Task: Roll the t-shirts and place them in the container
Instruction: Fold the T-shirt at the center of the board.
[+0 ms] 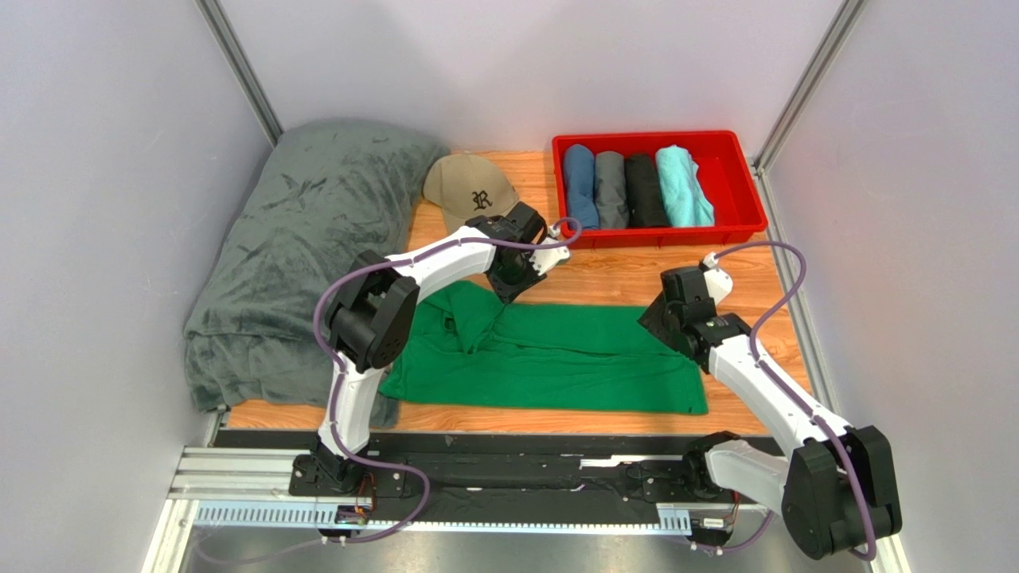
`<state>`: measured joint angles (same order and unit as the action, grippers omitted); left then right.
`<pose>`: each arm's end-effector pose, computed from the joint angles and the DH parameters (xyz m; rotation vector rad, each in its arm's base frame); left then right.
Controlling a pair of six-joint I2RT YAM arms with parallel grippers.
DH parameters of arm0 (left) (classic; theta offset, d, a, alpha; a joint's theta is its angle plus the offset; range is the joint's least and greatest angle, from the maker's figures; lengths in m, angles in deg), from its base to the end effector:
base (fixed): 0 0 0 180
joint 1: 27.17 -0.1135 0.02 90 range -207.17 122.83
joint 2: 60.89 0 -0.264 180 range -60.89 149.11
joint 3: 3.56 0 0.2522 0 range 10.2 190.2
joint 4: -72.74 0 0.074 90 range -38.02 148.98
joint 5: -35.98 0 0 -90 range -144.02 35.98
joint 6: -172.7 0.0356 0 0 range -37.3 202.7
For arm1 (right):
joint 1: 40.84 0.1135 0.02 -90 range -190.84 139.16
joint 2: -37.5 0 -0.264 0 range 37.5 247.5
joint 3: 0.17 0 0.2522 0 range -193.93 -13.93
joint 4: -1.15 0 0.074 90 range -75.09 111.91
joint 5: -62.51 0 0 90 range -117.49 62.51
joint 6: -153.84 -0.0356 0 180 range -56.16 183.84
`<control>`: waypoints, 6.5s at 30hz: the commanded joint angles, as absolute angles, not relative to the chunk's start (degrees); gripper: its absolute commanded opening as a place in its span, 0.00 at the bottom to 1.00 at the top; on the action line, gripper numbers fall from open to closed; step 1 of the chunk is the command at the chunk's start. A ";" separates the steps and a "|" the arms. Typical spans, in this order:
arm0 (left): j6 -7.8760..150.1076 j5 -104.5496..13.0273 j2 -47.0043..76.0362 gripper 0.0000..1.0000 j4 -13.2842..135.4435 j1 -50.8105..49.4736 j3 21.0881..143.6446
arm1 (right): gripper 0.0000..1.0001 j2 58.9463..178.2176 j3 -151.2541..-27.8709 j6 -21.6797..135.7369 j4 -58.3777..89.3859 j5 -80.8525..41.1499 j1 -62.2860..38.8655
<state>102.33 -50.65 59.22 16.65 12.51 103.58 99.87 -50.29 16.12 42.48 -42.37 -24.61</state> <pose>0.3353 -0.2809 0.1830 1.3921 2.4144 -0.1704 0.2026 0.0495 0.2066 0.7711 2.3447 0.1564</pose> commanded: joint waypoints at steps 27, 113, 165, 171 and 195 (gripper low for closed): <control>103.44 -53.93 43.71 0.00 14.68 11.95 96.26 | 0.44 96.83 -50.32 17.00 41.36 -41.82 -25.28; 102.21 -55.87 60.40 0.00 18.02 14.32 103.27 | 0.44 88.13 -49.44 15.33 46.37 -46.65 -22.56; 100.18 -57.36 55.83 0.59 19.16 14.32 99.59 | 0.45 91.82 -51.90 9.17 44.53 -50.61 -11.31; 101.06 -59.38 55.48 0.52 20.92 14.32 98.79 | 0.45 92.17 -51.99 9.61 44.35 -50.78 -11.22; 100.80 -59.38 53.11 0.00 19.87 13.09 99.06 | 0.45 91.29 -52.07 10.40 44.35 -50.26 -11.57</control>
